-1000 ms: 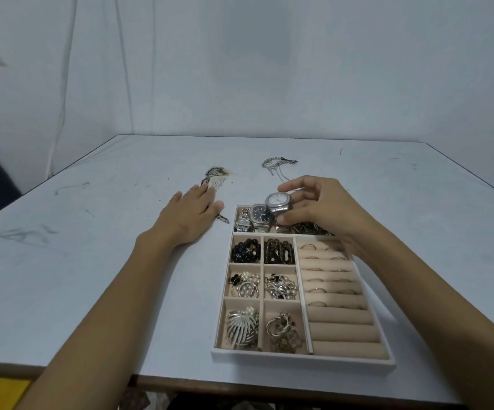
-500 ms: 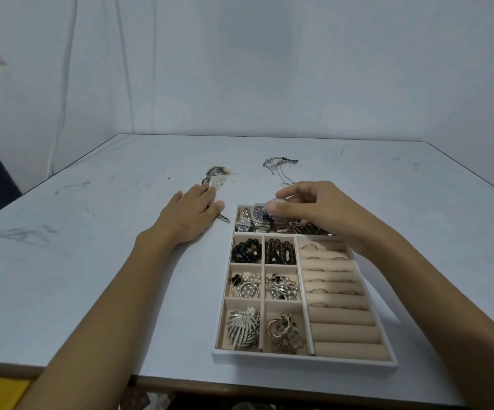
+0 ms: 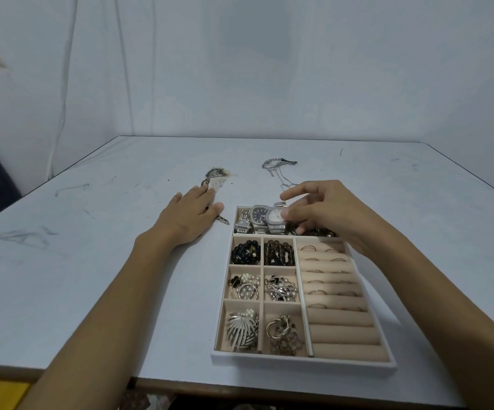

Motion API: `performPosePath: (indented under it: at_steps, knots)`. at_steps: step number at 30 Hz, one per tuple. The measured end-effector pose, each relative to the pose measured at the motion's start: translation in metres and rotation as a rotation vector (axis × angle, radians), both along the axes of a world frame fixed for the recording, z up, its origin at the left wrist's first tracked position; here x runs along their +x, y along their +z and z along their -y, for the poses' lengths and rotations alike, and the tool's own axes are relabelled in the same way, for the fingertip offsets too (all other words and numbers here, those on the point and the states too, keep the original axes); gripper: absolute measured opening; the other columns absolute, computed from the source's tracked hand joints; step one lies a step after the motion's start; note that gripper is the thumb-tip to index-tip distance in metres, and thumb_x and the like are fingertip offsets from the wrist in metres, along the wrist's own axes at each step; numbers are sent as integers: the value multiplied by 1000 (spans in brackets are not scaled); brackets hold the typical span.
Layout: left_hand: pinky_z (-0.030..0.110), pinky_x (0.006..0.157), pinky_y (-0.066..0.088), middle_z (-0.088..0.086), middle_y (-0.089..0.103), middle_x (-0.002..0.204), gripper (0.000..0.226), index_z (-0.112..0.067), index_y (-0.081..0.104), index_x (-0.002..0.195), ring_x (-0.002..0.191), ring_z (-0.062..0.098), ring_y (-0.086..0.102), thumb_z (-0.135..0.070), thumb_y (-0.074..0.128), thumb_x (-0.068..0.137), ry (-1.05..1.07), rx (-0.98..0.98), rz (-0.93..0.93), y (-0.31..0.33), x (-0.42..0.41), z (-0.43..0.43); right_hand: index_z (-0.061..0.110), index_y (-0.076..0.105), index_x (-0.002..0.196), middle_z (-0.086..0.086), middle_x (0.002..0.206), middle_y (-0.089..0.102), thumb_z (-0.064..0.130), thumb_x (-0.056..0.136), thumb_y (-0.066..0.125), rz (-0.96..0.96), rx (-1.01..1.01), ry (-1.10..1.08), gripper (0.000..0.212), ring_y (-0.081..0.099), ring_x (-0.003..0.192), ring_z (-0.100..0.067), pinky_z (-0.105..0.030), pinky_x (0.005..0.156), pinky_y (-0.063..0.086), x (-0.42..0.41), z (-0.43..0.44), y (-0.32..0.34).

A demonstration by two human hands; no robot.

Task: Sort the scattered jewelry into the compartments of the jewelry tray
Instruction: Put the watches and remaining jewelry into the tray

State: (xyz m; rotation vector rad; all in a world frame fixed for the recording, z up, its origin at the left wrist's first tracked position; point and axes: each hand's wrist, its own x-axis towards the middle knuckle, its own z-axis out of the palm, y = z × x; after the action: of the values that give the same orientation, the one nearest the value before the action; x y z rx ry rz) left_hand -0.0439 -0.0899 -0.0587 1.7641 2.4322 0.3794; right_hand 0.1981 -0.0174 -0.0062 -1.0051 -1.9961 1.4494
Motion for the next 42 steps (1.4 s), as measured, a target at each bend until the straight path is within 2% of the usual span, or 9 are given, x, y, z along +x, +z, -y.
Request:
performPosePath:
  at_steps: [5,9,17,24,29,32,36,38,42]
  knots:
    - [38,118,4,1,16,159,53,-14,24,149,147,13,10,-39,25,103,-5,7,2,1,1,0,-1,67,107,-19,97,66,-12,76,71,-5,4,-22,33,66,57,-17,-18,55,56,1,3,0]
    - [38,118,3,1,15,159,54,-14,21,150,147,13,9,-39,25,103,-1,3,-1,1,1,0,1,71,101,-9,78,69,-5,76,74,67,61,-51,25,60,45,-6,-10,44,43,-1,4,-1]
    - [37,118,2,1,13,160,54,-15,20,151,147,12,7,-39,25,103,3,-10,-3,1,1,1,10,75,98,13,47,63,3,76,77,156,164,-28,23,53,41,-3,-10,42,39,-2,-3,-3]
    - [35,117,6,2,20,158,52,-13,27,148,146,14,14,-38,28,103,0,9,9,5,4,1,15,72,100,2,76,63,12,80,74,110,199,24,20,47,40,0,-11,44,37,0,-6,-3]
    - [37,98,33,5,47,138,43,-13,47,133,126,24,42,-32,48,95,106,74,108,14,7,-7,8,71,95,-6,76,66,7,83,68,-26,130,-101,12,53,51,-9,-21,52,46,-5,-33,-2]
    - [38,87,41,5,55,123,33,-18,58,120,114,26,49,-28,50,89,202,122,28,20,7,-22,7,71,89,-3,69,63,4,83,66,14,166,-161,9,49,56,-14,-18,46,41,-15,-58,-5]
    - [41,92,43,4,55,123,29,-24,61,114,116,26,49,-26,46,90,185,124,-52,22,7,-51,7,70,86,2,68,59,5,83,66,107,291,-216,5,49,54,-13,-19,47,38,-34,-89,-5]
    - [42,96,42,3,55,125,30,-24,60,116,118,25,48,-25,44,91,123,129,-68,24,8,-69,7,71,86,-1,72,61,7,82,67,170,375,-226,6,53,60,-19,-24,53,43,-47,-105,-6]
    - [41,95,42,5,55,127,30,-22,59,120,120,25,46,-19,41,95,3,153,-111,34,10,-109,14,72,92,-7,96,68,12,82,66,352,547,-236,11,62,90,-23,-28,71,43,-72,-130,-9]
